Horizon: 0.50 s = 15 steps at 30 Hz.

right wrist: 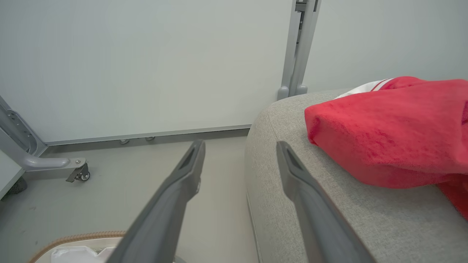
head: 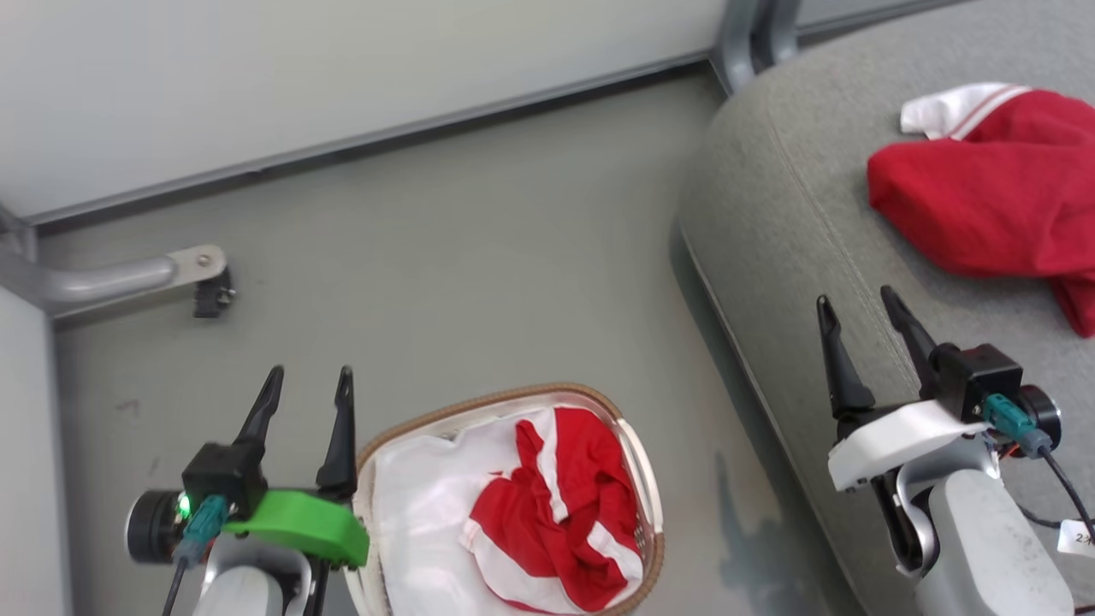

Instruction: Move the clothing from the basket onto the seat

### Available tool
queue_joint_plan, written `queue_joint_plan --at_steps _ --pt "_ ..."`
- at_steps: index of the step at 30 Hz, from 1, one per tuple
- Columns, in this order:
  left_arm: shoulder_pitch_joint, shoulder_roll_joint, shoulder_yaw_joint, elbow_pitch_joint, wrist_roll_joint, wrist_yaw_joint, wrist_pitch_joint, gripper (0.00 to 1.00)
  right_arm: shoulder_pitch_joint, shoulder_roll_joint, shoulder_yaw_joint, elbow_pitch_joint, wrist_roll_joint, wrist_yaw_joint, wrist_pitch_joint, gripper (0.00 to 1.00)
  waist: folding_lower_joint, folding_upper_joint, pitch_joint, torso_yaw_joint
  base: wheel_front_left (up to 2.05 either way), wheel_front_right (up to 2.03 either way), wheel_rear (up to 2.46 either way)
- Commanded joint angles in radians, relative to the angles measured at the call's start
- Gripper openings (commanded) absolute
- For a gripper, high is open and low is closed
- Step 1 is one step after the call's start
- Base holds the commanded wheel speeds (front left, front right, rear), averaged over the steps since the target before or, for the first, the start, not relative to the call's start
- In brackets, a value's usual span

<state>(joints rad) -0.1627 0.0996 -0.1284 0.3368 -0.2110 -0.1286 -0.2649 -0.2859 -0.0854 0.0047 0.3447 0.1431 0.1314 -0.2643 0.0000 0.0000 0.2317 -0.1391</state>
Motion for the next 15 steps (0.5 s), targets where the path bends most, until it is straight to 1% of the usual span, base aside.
queue_joint_plan --at_steps 1,5,9,15 --pt "0.030 -0.008 0.021 0.005 0.015 -0.001 0.001 1.00 0.027 0.001 -0.002 -0.005 0.008 -0.001 0.000 1.00 0.0000 0.0000 -0.088 0.085 0.00 0.00 0.00" --pt "0.067 -0.021 0.084 0.011 0.032 -0.002 0.001 1.00 0.060 0.009 0.019 0.001 0.006 -0.001 0.000 1.00 0.0000 0.0000 -0.127 0.108 0.00 0.00 0.00" --pt "0.108 -0.033 0.126 0.020 0.047 -0.002 0.001 1.00 0.100 0.011 0.029 0.007 0.014 -0.001 0.000 1.00 0.0000 0.0000 -0.163 0.120 0.00 0.00 0.00" --pt "0.165 -0.041 0.149 0.039 0.048 -0.003 0.001 1.00 0.154 0.007 0.039 0.022 0.017 -0.001 0.000 1.00 0.0000 0.0000 -0.201 0.126 0.00 0.00 0.00"
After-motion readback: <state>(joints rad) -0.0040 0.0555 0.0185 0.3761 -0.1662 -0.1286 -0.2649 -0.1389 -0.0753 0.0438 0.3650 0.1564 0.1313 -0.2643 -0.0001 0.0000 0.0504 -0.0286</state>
